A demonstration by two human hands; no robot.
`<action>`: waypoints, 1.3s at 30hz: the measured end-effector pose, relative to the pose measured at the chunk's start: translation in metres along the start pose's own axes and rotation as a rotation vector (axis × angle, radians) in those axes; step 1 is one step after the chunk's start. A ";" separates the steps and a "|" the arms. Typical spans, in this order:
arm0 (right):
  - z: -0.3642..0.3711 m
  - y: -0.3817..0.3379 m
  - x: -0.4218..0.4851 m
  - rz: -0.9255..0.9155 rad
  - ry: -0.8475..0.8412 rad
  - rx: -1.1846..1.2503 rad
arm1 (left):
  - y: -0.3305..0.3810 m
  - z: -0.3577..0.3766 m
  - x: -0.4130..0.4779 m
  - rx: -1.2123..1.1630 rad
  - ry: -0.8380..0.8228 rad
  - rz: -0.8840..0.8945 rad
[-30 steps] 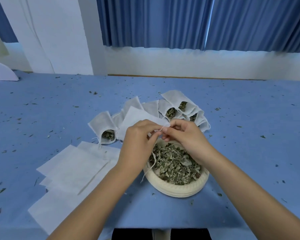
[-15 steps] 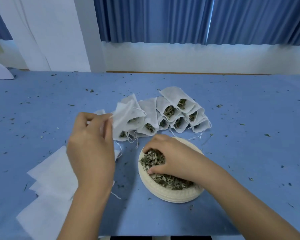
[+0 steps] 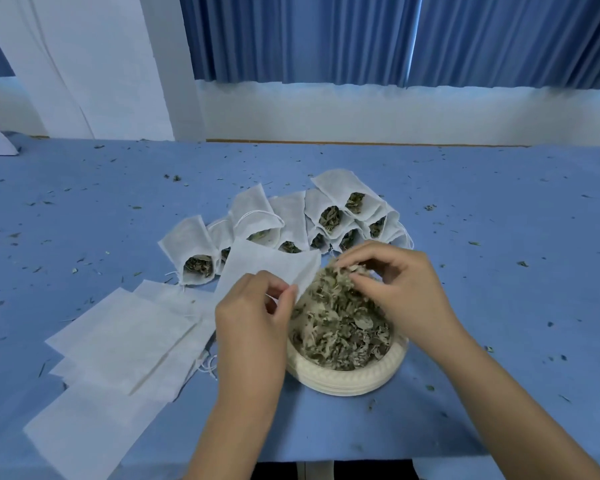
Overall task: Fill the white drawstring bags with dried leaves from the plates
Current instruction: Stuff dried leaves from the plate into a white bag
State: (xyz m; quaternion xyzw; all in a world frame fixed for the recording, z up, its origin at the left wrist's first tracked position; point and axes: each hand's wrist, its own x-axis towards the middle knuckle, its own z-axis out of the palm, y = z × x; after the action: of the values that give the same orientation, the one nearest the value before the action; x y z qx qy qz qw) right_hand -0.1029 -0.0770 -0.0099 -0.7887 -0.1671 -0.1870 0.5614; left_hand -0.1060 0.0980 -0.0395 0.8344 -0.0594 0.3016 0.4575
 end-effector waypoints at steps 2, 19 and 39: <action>-0.002 0.002 0.002 -0.013 0.093 0.085 | 0.006 0.006 -0.001 -0.029 -0.008 0.030; 0.018 0.020 0.009 -0.251 -0.146 -0.435 | 0.009 0.027 -0.006 -0.195 0.002 0.031; 0.011 0.001 0.008 0.045 -0.145 -0.042 | -0.005 0.024 0.002 -0.252 -0.049 0.064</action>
State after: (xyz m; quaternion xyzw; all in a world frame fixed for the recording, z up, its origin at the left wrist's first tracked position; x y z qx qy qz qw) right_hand -0.0938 -0.0667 -0.0100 -0.8154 -0.1856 -0.1202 0.5350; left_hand -0.0914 0.0823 -0.0518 0.7751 -0.1345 0.2859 0.5471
